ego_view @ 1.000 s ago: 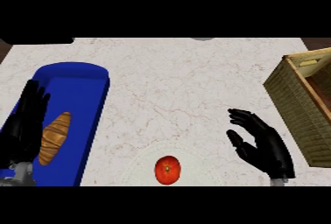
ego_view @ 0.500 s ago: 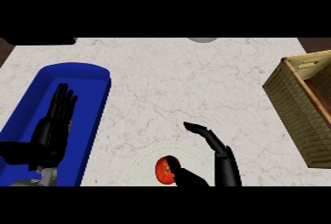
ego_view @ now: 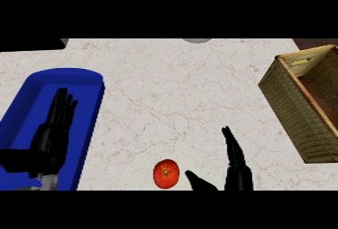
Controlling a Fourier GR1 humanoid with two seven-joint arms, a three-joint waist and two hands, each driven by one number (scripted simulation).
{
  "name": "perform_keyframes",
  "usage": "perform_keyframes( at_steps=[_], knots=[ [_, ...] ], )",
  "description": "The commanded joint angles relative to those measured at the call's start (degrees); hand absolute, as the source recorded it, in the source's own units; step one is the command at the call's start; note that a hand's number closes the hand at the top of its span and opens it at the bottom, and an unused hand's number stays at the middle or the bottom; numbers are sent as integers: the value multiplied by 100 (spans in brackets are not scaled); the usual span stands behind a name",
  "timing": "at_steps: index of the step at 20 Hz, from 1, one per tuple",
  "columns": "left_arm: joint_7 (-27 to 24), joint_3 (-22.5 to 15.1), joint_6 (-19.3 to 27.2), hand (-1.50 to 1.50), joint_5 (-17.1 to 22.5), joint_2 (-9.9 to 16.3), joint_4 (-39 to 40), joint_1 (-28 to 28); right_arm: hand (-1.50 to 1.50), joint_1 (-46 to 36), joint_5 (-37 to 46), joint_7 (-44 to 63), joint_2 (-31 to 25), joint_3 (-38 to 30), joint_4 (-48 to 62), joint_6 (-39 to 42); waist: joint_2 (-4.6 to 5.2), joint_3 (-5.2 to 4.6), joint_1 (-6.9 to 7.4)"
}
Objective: Pick the tomato from the placemat and place it in the basket
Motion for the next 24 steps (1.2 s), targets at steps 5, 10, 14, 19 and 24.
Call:
perform_keyframes(
  at_steps=[5,10,14,19,24],
  knots=[
    [-54,-47,5,0,-55,-20,-75,22,-150,521,1429,1799,-130,157,-371,1694,41,-12,114],
    [-107,-171,-107,0,-29,-88,-50,85,-150,424,1944,3189,308,798,-1202,3133,65,34,328],
    [-182,-181,-102,0,-81,-177,152,-125,-150,29,2198,4463,316,1348,-1932,4177,105,62,344],
    [-50,-150,-102,0,-65,-126,1,-167,-150,-134,2528,5394,307,1623,-2149,4996,72,80,399],
    [-195,-294,-70,0,-146,-289,19,-73,-150,-307,2442,5844,300,1584,-2143,5336,97,92,435]
  ],
)
